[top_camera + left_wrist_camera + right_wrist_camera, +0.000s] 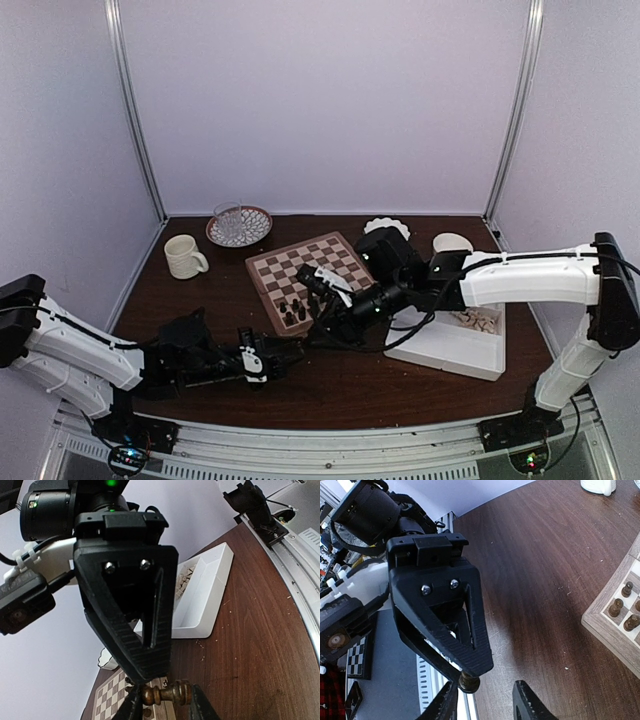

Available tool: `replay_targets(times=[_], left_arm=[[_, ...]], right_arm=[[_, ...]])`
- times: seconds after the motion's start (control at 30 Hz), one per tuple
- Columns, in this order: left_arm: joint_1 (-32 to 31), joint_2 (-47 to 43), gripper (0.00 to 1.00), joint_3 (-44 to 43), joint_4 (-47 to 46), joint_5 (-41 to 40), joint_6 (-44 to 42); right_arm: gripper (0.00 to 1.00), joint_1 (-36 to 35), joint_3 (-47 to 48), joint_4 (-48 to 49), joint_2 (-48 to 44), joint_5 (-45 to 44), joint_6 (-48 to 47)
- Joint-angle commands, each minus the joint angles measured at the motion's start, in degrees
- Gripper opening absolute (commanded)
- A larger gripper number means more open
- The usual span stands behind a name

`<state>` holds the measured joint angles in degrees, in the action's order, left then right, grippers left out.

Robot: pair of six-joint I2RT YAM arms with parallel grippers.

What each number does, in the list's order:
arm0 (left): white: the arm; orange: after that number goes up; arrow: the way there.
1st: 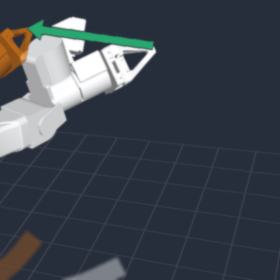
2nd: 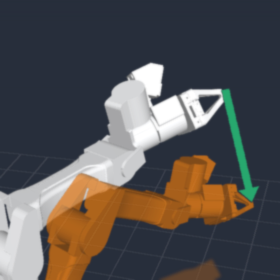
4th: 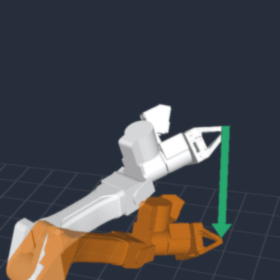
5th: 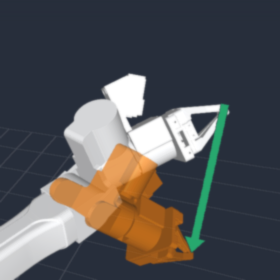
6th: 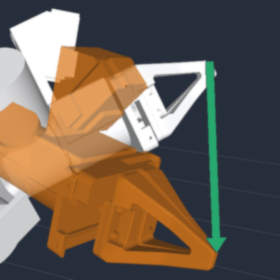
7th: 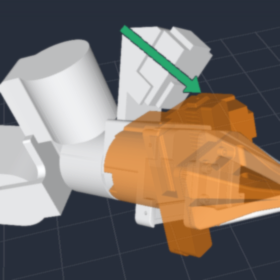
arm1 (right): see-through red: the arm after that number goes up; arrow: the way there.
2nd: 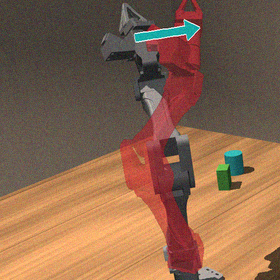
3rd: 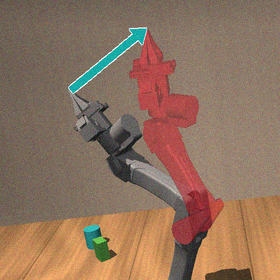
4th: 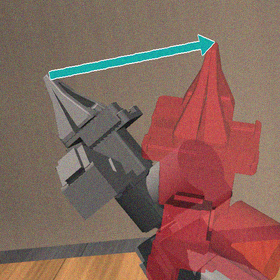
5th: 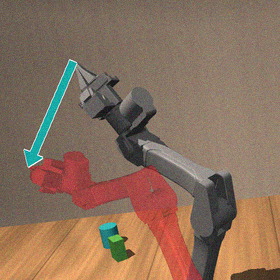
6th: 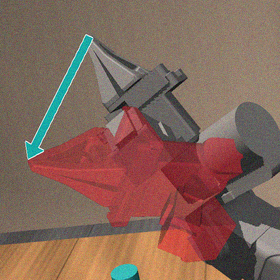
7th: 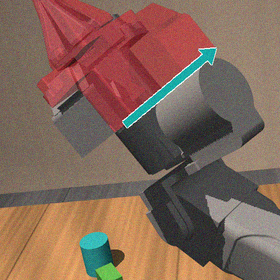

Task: Set up the chess pieces on the board
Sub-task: Pass from the left arm to the right

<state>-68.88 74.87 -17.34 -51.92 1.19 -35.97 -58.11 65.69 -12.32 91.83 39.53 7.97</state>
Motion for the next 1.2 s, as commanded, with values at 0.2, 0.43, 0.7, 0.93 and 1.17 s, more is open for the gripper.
replay_targets(times=[0.2,0.43,0.7,0.93,1.17], left_arm=[[-0.9,0.0,0.26,-2.0,1.1,1.9,-1.5],[-1.1,0.5,0.26,-2.4,1.6,2.4,-1.6],[-1.4,0.7,0.26,-2.6,2.0,2.3,-1.9],[-1.6,1.2,0.27,-3.0,2.7,2.0,-2.2],[-1.8,1.4,0.30,-2.9,2.1,1.5,-2.2]], right_arm=[[0.38,0.3,2.6,-1.7,2.6,4.1,-0.8],[0.37,0.3,2.8,-1.3,3.4,6.4,-0.5],[0.29,0.2,3.3,-1.2,4.5,8.0,-0.2],[0.08,0.3,3.5,-0.9,4.9,8.9,-0.1],[0.06,0.4,2.6,-0.4,3.9,7.2,-0.5]])
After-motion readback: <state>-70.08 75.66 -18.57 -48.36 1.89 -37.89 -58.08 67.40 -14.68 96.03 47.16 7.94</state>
